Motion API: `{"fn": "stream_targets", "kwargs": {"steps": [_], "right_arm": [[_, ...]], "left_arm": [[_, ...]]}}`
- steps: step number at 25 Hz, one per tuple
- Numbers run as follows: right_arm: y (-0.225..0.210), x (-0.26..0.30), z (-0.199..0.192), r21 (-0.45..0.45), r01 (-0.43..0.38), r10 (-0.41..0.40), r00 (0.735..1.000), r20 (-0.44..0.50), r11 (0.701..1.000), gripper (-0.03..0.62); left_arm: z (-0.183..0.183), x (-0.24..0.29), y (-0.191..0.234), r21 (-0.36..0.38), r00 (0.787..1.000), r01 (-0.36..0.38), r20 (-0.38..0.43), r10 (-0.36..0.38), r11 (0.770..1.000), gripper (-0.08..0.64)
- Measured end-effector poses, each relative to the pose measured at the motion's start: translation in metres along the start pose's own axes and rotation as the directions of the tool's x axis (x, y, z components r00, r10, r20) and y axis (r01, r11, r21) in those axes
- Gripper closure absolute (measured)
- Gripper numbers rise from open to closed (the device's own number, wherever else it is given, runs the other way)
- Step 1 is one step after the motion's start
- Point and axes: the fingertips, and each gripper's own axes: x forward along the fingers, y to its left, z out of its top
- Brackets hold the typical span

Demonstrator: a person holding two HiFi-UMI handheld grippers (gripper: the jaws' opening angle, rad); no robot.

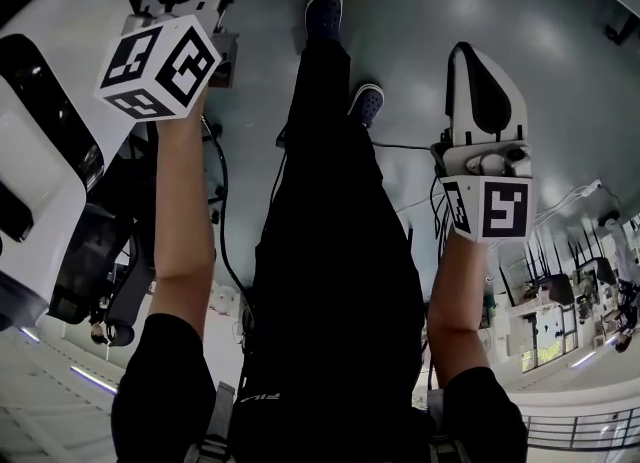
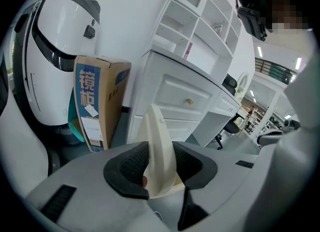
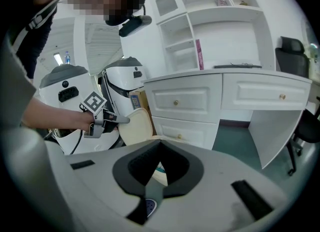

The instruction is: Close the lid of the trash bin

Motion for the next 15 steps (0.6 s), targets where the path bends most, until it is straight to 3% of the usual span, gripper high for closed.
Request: {"fn": "stream_targets", "kwargs": {"steps": [9, 15], "right_arm": [[-0.008, 0.006, -0.002, 0.044, 0.000, -0.001, 1.000, 0.007, 0.999, 0.589], [-0.018, 0.006, -0.017, 0.109, 0.009, -0.008, 1.000, -0.006, 0.994, 0.589]], "left_arm": [[-0.007, 0.029, -0.047, 0.088, 0.998, 0.057, -0.013, -0.056, 0.994, 0.373], [-0.014, 0.041, -0.065, 0.139, 0.999, 0.032, -0.018, -0.029, 0.990, 0.364]]}}
